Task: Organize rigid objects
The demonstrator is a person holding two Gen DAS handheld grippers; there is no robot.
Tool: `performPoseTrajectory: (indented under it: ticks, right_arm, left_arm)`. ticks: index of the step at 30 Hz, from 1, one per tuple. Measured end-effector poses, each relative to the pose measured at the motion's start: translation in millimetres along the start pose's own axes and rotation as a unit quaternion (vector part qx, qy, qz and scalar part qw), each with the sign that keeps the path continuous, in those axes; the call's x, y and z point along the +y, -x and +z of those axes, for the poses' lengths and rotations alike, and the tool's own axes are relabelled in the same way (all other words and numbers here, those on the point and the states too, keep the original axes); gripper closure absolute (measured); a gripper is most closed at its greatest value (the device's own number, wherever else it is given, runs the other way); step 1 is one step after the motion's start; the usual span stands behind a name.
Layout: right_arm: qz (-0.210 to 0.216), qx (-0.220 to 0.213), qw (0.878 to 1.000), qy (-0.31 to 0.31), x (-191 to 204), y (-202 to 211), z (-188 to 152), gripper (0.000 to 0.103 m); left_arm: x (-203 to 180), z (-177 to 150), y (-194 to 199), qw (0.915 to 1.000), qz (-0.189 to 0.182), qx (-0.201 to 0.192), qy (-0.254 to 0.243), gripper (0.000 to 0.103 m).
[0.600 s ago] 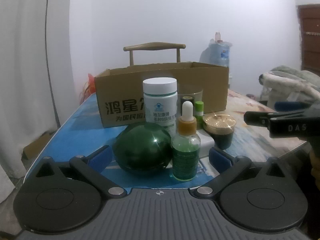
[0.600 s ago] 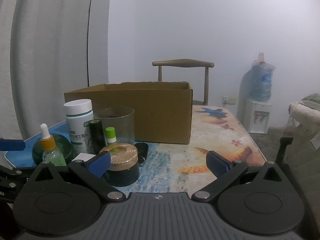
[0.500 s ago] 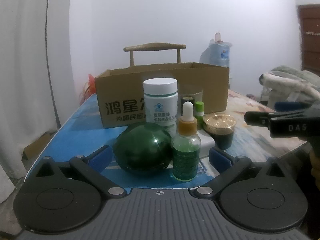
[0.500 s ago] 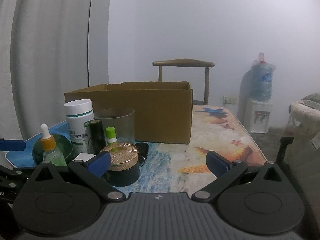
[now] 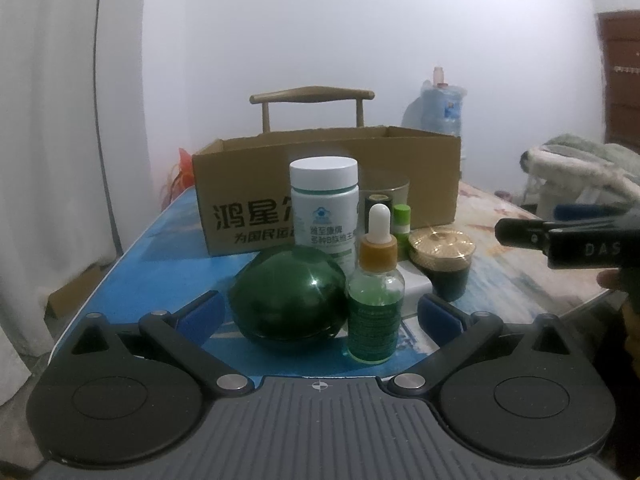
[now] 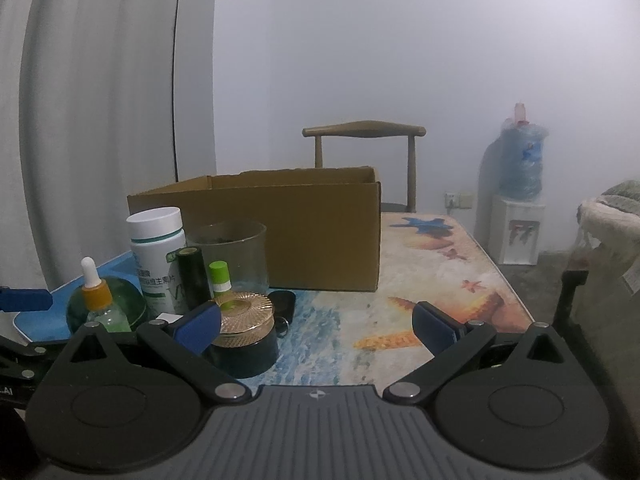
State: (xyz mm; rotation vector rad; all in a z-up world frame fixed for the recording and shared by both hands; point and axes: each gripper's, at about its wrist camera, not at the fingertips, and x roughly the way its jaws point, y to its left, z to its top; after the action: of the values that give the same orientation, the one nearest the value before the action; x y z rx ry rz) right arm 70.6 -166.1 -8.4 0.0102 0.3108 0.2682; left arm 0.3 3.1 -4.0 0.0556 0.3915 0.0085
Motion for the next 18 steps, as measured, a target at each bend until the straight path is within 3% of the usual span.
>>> performPoseTrajectory:
  ticks: [18]
  right_arm:
    - [0.002,0.0,1.0,-0.001,0.4,-0.4,0.5,0.0]
  left_arm:
    - [-2.7,-1.1,3.0,0.9998,0.003,-0.016,-0.008,0.0]
